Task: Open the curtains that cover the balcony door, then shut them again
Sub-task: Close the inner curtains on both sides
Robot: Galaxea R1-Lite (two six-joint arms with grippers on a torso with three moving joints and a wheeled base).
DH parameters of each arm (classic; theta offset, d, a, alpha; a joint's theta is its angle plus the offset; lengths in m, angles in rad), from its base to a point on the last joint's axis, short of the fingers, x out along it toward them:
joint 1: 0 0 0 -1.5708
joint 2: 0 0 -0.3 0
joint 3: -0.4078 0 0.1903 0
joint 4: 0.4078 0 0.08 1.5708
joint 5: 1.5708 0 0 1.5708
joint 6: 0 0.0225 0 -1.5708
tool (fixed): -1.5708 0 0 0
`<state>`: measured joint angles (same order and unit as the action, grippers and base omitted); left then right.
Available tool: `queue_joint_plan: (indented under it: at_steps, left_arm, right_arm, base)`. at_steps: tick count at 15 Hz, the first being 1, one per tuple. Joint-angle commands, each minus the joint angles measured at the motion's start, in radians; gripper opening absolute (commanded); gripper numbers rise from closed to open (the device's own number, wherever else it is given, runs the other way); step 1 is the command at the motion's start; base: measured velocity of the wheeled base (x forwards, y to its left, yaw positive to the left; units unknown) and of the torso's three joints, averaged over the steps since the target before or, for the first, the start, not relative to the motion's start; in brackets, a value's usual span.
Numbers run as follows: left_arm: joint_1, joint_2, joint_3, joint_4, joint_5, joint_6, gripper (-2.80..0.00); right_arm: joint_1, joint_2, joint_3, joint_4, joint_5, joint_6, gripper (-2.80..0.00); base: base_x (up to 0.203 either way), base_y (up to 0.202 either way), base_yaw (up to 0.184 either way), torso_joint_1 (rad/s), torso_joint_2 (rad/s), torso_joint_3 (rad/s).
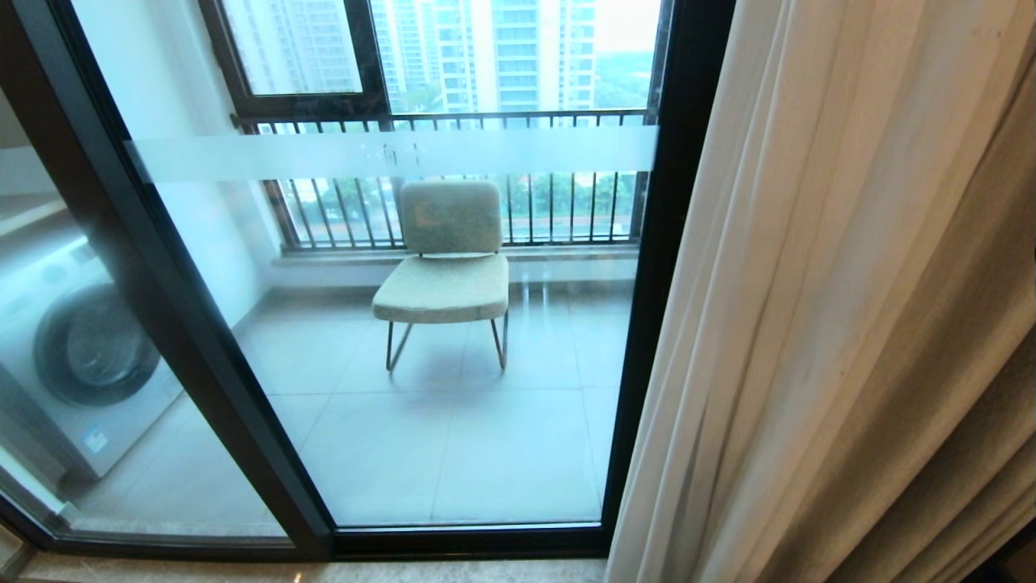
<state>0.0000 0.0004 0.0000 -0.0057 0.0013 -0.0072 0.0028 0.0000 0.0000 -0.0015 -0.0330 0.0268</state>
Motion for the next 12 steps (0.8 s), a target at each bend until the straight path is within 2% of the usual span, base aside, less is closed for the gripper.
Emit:
queue_joint_plan:
  at_steps: [1, 12]
  left_arm:
    - [0.000, 0.000, 0.000, 0.000, 0.000, 0.000, -2.80]
    - [0.000, 0.000, 0.000, 0.000, 0.000, 0.000, -2.80]
  right_arm:
    - [0.000, 0.000, 0.000, 0.000, 0.002, -0.001, -2.80]
    - [0.000, 0.000, 0.000, -0.002, 0.002, 0.006, -2.80]
  base:
    - [0.000, 0.000, 0.000, 0.000, 0.00, 0.000]
    - [0.000, 0.000, 0.000, 0.000, 0.00, 0.000]
